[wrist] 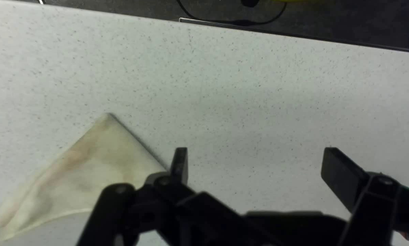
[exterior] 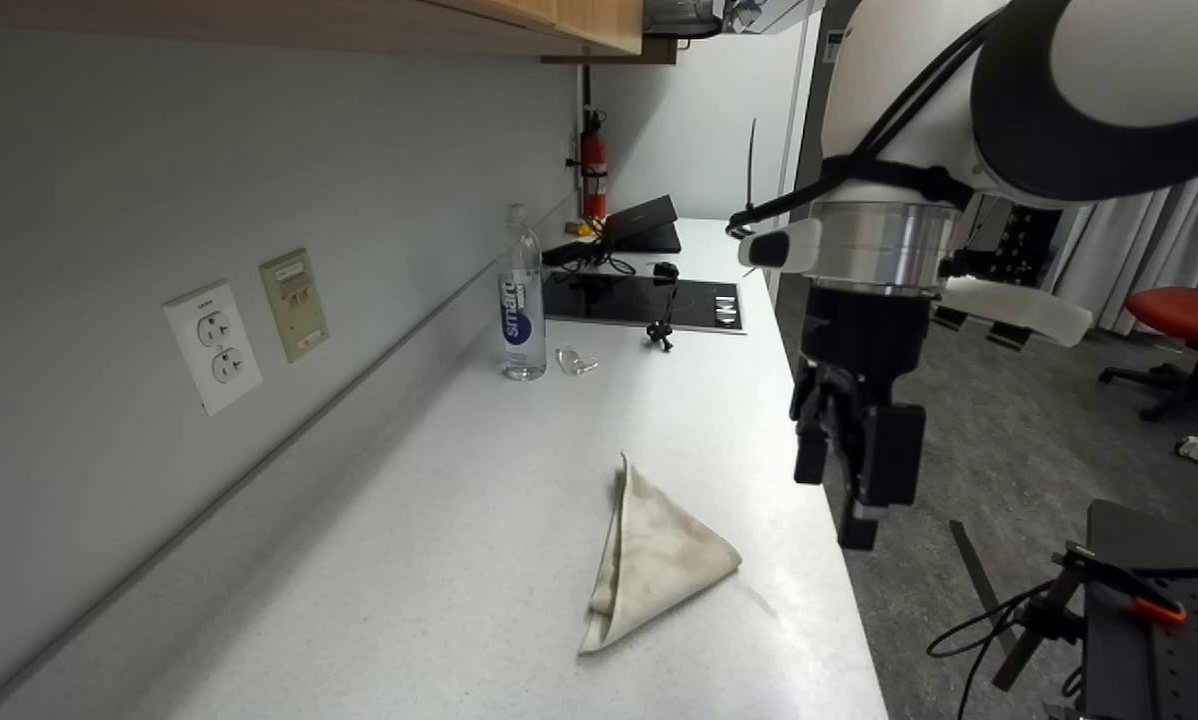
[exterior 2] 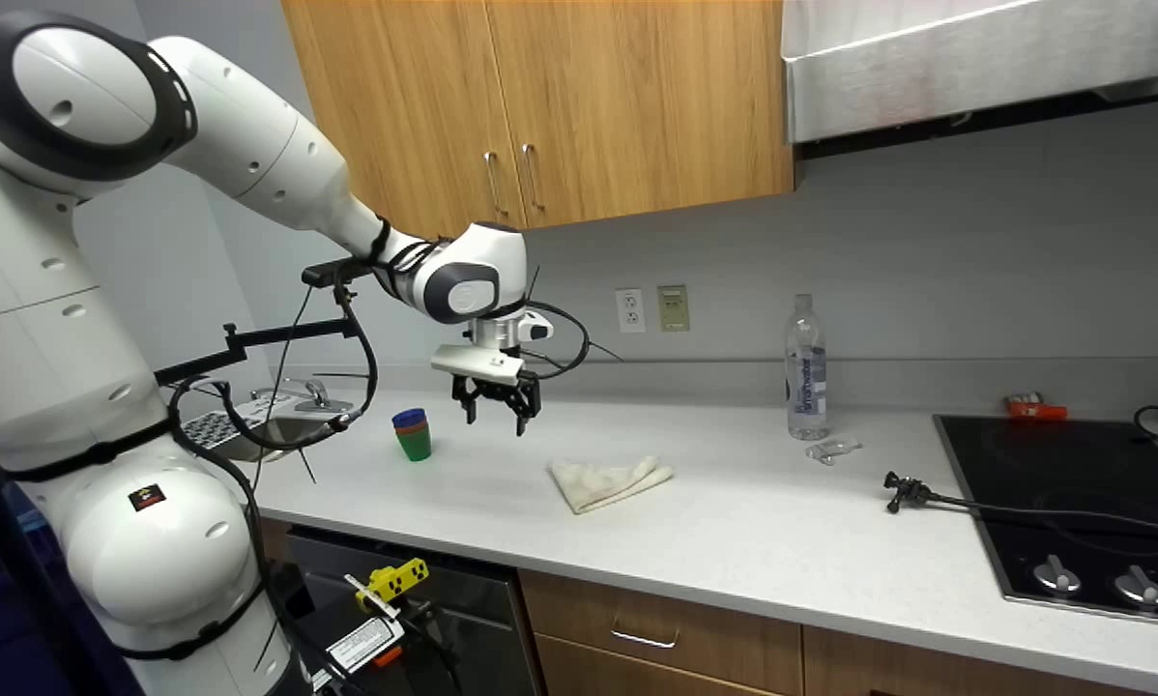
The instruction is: Fold the towel
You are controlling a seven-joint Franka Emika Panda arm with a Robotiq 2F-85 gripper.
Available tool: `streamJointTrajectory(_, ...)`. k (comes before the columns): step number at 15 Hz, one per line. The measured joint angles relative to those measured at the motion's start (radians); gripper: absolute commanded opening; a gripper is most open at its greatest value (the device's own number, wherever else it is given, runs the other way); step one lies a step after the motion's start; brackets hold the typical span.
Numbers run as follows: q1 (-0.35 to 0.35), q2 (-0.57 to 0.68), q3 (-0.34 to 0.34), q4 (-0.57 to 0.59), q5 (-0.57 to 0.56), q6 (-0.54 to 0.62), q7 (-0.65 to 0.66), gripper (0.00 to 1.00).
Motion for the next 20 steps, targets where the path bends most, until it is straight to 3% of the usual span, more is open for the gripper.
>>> streamJointTrajectory(4,0.003,0.065,0.045,0.047,-0.013,0.0,-0.024,1.0)
streamJointTrajectory(11,0.001,0.075,0.046,0.057,-0.024,0.008,-0.023,1.0)
streamJointTrajectory(15,0.001,0.11,0.059,0.058,-0.142,0.104,0.007,1.0)
streamJointTrajectory(20,0.004,0.23,0.101,0.06,-0.348,0.308,0.095,1.0)
